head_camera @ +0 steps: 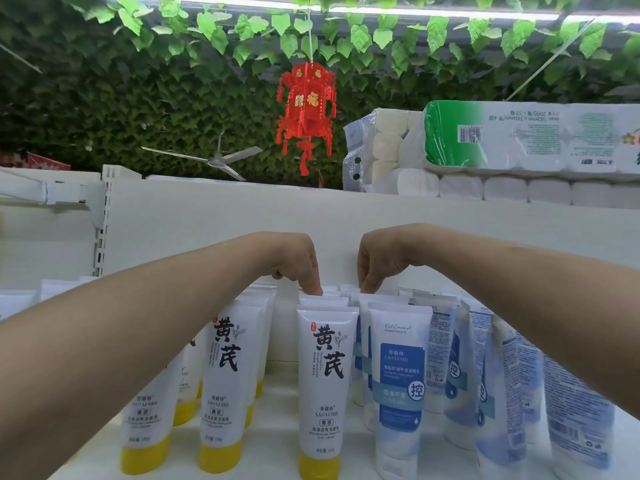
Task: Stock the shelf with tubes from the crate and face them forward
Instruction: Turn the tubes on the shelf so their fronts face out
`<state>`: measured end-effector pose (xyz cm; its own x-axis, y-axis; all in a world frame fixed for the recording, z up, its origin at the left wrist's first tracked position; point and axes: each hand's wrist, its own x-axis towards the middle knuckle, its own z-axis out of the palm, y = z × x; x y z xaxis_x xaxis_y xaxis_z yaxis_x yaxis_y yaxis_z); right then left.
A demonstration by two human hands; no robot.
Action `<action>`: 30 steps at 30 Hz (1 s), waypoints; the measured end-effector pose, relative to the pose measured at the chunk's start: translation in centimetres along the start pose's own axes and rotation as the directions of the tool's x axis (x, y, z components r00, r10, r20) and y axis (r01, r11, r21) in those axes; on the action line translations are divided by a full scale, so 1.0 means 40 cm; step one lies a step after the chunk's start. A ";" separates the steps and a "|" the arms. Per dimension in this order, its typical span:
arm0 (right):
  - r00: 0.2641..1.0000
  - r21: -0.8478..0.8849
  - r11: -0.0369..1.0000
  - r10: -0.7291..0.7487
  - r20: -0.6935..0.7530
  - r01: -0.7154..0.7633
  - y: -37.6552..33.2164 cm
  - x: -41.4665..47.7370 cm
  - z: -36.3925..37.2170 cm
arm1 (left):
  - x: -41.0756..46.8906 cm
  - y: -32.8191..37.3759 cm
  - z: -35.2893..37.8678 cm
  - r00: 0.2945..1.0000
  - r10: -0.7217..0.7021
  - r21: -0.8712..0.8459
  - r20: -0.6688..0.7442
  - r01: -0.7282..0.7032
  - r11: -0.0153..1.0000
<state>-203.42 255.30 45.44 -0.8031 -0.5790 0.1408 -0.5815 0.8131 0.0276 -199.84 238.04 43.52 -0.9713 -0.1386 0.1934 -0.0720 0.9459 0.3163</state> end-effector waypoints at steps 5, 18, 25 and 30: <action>1.000 0.004 1.000 -0.003 0.005 0.003 0.002 0.004 0.001 | 0.001 -0.002 0.002 1.000 0.003 0.003 0.000 -0.003 1.000; 0.995 0.139 0.987 -0.073 -0.074 0.082 0.024 -0.119 -0.077 | -0.152 0.069 -0.064 0.993 0.095 -0.035 -0.071 -0.098 0.995; 0.998 0.129 0.990 -0.062 0.017 0.060 0.025 -0.139 -0.048 | -0.150 0.075 -0.035 0.997 0.070 0.003 -0.030 -0.070 0.998; 0.999 0.135 0.990 -0.044 0.022 0.041 0.024 -0.138 -0.035 | -0.147 0.072 -0.020 0.998 0.061 -0.025 0.002 -0.061 0.998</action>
<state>-199.37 259.38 46.08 -0.7792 -0.6157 0.1174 -0.6261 0.7732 -0.1006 -194.13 241.33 44.03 -0.9744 -0.0802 0.2101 -0.0073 0.9450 0.3269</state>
